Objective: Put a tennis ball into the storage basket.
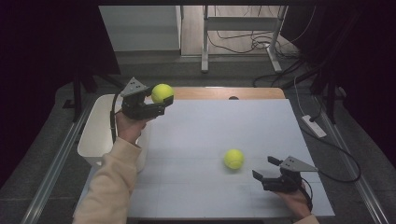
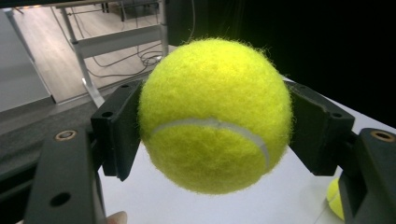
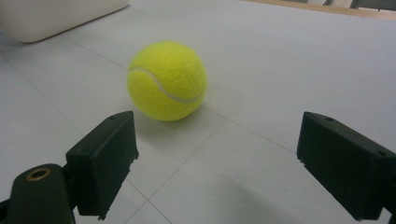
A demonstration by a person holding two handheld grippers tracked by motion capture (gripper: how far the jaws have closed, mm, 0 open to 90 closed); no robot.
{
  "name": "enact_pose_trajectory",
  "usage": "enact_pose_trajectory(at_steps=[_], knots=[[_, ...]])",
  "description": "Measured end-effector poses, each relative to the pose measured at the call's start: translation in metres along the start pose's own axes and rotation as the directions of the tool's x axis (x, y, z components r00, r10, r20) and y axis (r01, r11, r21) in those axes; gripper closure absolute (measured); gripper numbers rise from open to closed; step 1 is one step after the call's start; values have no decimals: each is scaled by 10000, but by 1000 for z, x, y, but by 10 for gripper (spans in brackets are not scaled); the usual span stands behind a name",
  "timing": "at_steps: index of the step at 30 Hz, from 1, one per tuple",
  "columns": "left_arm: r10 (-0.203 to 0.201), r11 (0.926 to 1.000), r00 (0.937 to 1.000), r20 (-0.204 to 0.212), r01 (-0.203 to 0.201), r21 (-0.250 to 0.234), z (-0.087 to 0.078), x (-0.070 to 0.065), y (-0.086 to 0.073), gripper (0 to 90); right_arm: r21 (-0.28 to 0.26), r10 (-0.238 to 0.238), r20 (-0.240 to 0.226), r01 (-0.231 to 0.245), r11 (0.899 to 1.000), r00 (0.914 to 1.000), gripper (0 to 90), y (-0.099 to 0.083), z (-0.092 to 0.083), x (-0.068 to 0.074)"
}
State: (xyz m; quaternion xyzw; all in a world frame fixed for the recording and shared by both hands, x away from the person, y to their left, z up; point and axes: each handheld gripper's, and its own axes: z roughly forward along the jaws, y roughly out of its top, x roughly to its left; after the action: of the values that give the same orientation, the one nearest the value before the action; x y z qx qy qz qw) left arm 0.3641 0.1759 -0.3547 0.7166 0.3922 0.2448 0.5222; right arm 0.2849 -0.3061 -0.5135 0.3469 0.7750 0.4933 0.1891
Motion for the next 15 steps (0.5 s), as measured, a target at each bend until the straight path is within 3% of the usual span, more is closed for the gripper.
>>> enact_pose_trajectory(at_steps=[15], knots=[[-213,9996,9982,-563,224,194,-8,20,-4,273,-59,107,21,-107,9999,9999,121,1,0,-1]])
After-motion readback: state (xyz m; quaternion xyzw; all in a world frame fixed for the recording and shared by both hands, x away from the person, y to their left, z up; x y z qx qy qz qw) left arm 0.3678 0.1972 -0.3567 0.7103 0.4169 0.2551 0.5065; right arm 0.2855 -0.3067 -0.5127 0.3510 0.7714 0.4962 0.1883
